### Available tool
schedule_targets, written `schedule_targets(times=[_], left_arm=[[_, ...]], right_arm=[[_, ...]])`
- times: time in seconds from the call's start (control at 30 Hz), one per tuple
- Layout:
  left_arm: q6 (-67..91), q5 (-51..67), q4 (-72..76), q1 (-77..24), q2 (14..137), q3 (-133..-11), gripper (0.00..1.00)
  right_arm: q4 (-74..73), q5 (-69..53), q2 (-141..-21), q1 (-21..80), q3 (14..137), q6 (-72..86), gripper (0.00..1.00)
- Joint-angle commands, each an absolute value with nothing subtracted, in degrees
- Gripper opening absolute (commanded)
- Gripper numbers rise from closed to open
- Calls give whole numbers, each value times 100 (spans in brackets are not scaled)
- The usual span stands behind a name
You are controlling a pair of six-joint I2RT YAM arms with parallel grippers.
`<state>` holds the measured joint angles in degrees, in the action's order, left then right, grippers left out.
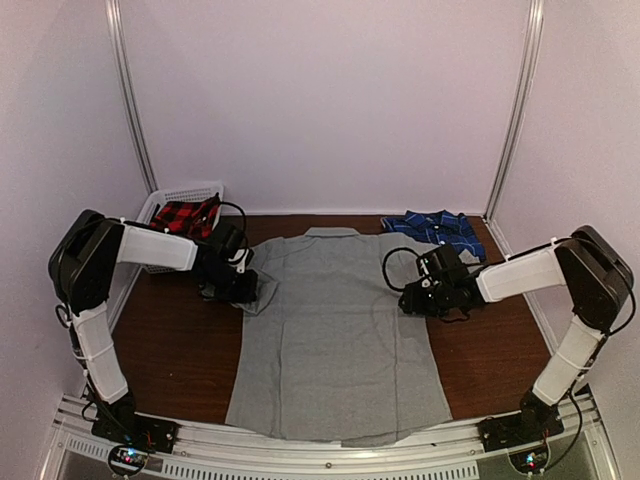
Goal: Fold and stack the long sleeve shirts
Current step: Adjust the flattened shirt at the center of the board.
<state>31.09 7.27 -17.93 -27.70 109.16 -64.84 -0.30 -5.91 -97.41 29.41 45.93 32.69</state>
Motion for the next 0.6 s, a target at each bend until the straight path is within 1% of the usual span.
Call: schedule_targets(times=[0.0,0.27,0.43,0.57], left_arm=[[3079,648,-2073,-2795,10670,-6259,0],[2908,470,-2416,-2802,10041,-6631,0],[2865,458,-2549,-2804,9778,-6799,0],[2909,107,-2636,-2798,9662,-6650,0]], right_arm=[[-567,-318,-9635,2988,4169,3256,56],[-887,-187,-9155,3139,4462,3256,56],[-894,-141,-8839,3439,4787,3278,62],[-995,78,-8829,3655,5073,3311,65]])
